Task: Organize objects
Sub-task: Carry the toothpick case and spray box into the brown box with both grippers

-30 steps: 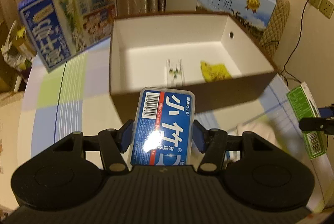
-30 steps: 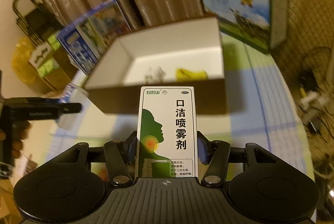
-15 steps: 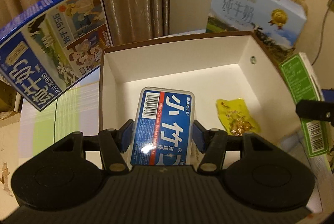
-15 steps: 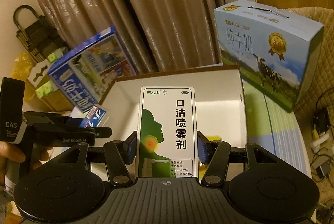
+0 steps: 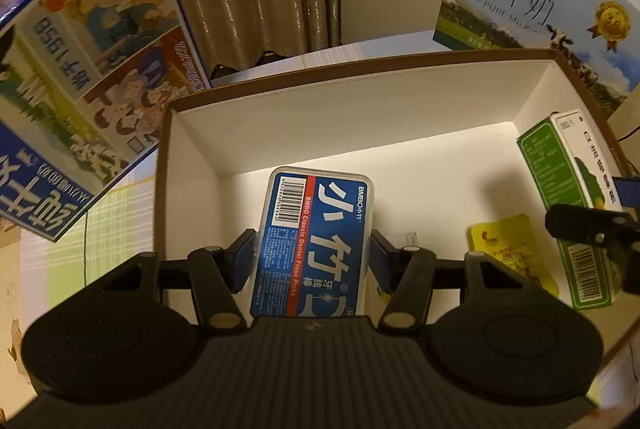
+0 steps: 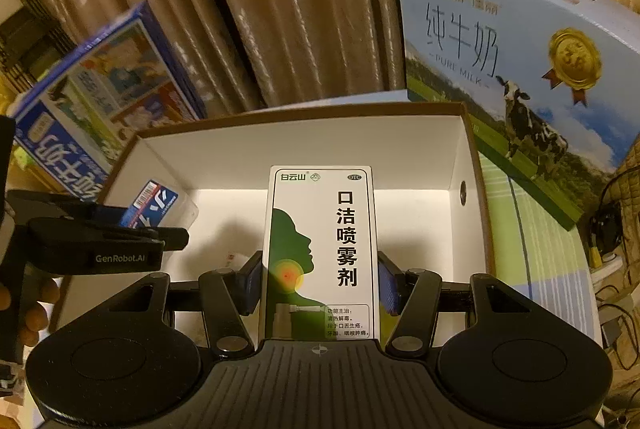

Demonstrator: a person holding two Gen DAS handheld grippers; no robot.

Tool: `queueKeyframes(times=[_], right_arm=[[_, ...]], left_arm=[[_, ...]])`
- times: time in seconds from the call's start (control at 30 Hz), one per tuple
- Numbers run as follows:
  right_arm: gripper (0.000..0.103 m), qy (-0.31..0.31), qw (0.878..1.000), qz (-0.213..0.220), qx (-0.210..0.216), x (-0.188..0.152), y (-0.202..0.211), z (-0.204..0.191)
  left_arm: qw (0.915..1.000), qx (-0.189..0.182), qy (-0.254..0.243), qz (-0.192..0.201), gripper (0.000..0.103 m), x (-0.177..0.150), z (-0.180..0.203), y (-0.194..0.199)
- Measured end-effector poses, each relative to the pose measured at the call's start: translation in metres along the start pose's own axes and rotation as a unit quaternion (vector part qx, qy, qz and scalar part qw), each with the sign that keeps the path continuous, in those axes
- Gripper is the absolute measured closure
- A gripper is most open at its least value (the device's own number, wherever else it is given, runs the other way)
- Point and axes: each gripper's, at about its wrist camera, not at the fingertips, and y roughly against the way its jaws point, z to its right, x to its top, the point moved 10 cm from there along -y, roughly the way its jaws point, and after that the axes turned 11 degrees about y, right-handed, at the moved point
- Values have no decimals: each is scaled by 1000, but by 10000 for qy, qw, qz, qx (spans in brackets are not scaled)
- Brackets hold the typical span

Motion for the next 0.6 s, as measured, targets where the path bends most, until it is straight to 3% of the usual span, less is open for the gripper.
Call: queueKeyframes(times=[0.4,0.6], right_arm=[[50,61,9997,-213,-63,-1,-31,7],[50,43,9997,-235,-45,0,-36,10]], left_arm=[[9992,211,-312,-135,48,7,9,-39],[9987,220,-447,62,29,10,11,-37]])
